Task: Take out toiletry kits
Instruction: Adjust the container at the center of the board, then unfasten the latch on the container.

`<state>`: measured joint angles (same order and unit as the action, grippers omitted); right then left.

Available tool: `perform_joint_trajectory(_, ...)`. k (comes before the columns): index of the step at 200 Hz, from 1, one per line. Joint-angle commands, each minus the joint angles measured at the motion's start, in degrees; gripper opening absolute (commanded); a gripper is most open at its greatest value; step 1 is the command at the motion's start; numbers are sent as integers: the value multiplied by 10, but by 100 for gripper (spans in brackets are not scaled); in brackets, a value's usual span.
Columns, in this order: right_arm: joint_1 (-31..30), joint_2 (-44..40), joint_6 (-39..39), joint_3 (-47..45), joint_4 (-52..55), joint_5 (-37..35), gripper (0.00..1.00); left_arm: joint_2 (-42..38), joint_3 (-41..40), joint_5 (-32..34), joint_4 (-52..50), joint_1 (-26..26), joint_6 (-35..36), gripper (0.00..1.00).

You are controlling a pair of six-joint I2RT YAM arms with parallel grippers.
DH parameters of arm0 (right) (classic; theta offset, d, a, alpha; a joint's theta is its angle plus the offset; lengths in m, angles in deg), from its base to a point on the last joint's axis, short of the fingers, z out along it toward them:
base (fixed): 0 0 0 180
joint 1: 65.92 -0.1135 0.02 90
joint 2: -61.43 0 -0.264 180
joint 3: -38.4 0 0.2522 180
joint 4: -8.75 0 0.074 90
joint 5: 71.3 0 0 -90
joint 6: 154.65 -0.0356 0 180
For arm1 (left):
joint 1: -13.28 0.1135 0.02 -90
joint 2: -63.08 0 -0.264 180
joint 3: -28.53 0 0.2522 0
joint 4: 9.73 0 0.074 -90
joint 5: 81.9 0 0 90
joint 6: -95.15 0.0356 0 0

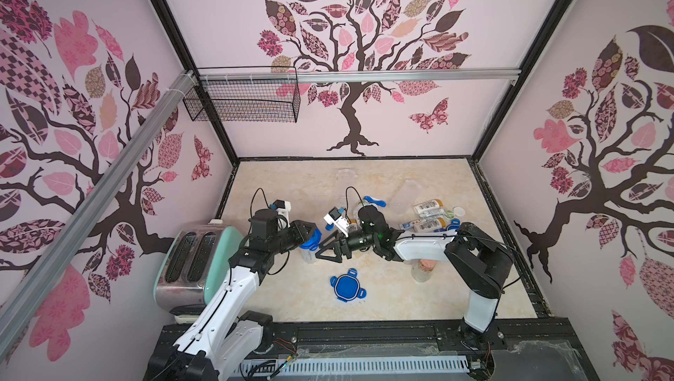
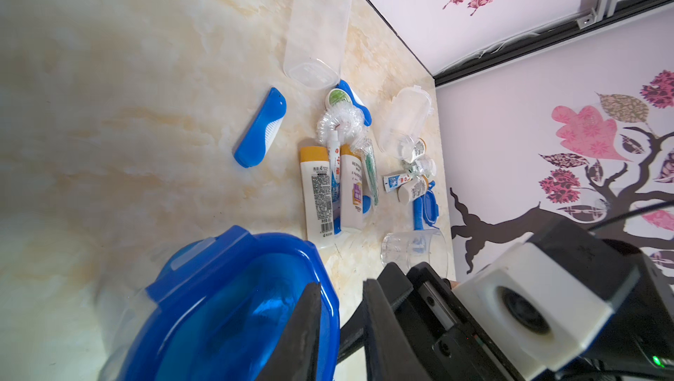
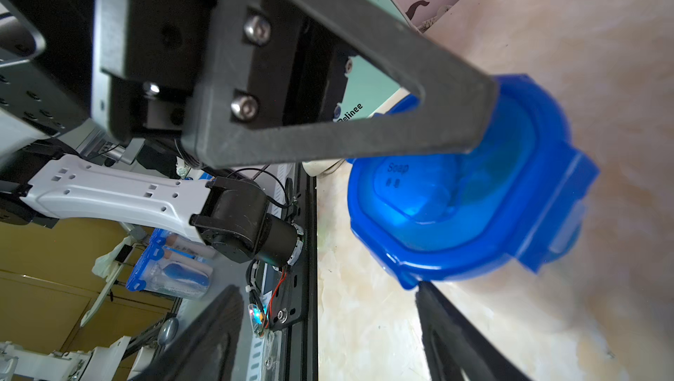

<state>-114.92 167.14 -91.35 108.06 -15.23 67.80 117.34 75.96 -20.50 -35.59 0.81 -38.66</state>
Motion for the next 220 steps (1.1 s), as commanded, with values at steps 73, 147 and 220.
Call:
perform_joint_trajectory(73,14,-27,24,-7,17,1,78,-3,-43,-33,61,2,-36,17)
perform_joint_trajectory(147,18,-28,6,-19,1,1,78,18,-92,-71,116,51,-72,4)
perform_joint_trajectory(220,9,0,-48,-9,-28,-18,78,36,-86,-67,100,53,-68,1)
